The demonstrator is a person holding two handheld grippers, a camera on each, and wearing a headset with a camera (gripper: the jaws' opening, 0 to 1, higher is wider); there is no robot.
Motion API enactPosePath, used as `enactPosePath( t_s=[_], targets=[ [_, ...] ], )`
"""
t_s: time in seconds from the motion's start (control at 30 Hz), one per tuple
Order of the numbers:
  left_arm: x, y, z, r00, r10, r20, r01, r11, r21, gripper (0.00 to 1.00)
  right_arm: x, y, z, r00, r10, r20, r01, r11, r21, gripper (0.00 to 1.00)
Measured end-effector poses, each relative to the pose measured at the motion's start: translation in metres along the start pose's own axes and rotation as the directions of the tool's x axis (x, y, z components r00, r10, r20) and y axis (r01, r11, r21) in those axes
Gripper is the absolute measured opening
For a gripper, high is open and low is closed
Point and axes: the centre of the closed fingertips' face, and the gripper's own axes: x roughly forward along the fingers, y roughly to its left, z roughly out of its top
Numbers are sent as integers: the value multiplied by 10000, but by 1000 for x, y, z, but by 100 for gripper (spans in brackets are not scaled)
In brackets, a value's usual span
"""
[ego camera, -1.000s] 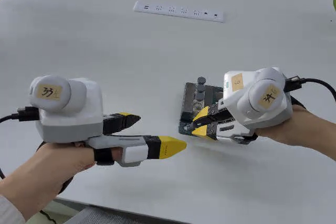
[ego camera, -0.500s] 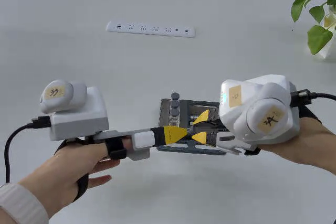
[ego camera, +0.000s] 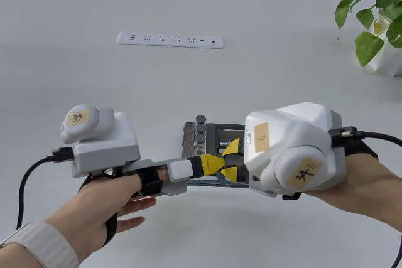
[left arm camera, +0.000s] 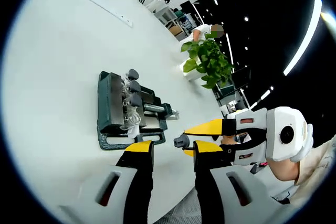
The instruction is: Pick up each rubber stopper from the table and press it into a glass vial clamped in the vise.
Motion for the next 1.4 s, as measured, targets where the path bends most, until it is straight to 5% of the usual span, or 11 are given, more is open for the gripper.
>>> enactPosePath(
  t_s=[0.83, 1.27, 1.4],
  targets=[
    [-1, -9, -1, 9985, -553, -48, 549, 9961, -696, 8, -5, 4, 7, 9997, 82, -244, -97, 9981, -613, 7],
    [-11, -19, 5, 9919, -1265, -107, 1248, 9873, -979, 7, -13, -1, 18, 9999, 82, 125, -75, 9985, -537, 8],
    [-14, -24, 6, 9870, -1605, -105, 1586, 9822, -1008, 7, -16, 1, 23, 9982, 411, 443, -404, 9991, -158, 12]
  ],
)
